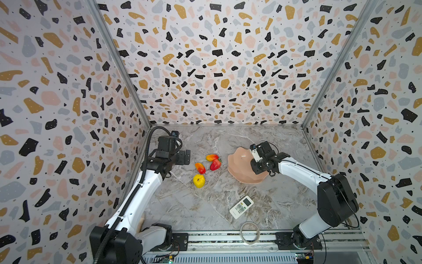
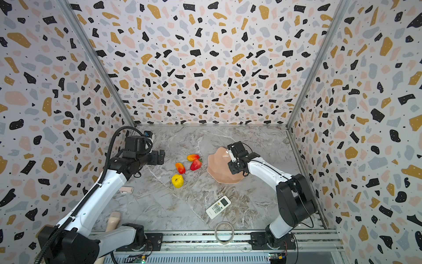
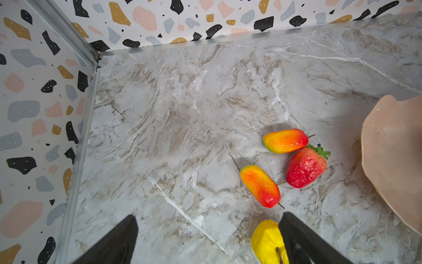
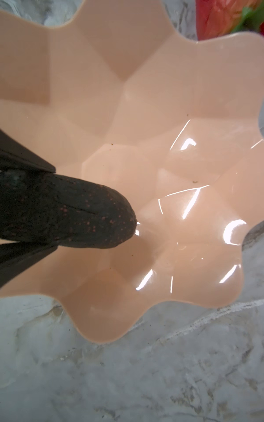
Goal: Place and organize the fake fruits in the fruit bowl
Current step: 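Carry the avocado into the peach bowl and open the right gripper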
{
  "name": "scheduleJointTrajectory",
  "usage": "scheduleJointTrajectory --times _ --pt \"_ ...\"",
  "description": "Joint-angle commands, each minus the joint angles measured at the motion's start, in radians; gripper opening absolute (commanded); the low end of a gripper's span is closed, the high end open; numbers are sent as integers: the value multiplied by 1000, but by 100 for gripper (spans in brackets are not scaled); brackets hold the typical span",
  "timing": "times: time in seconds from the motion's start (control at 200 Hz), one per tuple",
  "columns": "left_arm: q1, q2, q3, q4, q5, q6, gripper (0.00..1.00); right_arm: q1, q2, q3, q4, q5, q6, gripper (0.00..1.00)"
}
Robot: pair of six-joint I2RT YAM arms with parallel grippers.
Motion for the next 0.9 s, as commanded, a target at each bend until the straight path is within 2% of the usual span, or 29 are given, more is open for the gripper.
scheduleJointTrajectory --times 0.0,0.325,0.396,0.566,0.646,0.821,0.896 --pt "5 3 -2 19 11 11 99 7 22 0 99 -65 -6 16" --pt "5 -1 -11 24 4 15 100 9 127 26 140 -84 0 18" --pt "5 -1 -12 24 4 15 99 9 128 26 136 -79 0 28" --pt "7 -1 -12 23 4 14 99 22 108 41 96 -44 -9 67" --pt "7 -1 -10 23 7 15 100 34 86 69 64 -17 -15 81" --pt "8 -6 -12 25 7 15 100 98 38 177 -21 42 -43 100" --pt "8 -9 -14 27 7 14 100 141 30 227 -39 48 -49 99"
